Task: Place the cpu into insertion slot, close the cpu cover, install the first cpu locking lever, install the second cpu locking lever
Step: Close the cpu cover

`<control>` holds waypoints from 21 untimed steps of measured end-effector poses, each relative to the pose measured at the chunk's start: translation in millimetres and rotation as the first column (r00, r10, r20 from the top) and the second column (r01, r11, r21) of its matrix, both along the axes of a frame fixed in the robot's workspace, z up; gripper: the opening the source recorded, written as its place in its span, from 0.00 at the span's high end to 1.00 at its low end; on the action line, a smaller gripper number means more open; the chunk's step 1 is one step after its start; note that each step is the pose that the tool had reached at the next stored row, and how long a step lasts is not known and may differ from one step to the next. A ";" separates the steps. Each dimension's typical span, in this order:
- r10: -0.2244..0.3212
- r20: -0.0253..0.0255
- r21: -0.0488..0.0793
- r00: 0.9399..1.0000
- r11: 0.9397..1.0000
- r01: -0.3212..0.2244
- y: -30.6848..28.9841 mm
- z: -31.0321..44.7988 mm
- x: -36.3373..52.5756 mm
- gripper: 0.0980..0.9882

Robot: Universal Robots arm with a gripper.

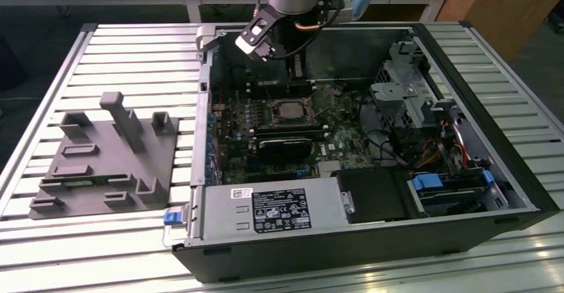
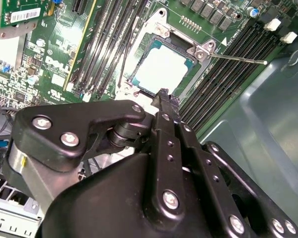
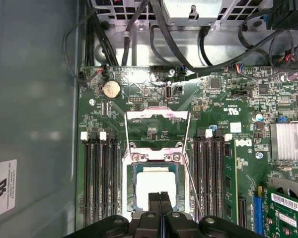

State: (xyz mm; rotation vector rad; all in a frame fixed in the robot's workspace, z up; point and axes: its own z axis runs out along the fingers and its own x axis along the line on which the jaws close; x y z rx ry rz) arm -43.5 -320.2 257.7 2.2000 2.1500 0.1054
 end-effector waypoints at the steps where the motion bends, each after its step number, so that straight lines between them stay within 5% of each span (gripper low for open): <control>1: 0.000 0.000 0.000 1.000 1.000 0.000 0.0 0.0 0.0 0.99; 8: 0.000 0.000 0.000 1.000 1.000 0.000 0.0 0.1 9.1 0.99; 21: 0.000 0.000 0.000 1.000 1.000 0.000 0.6 0.1 59.2 0.99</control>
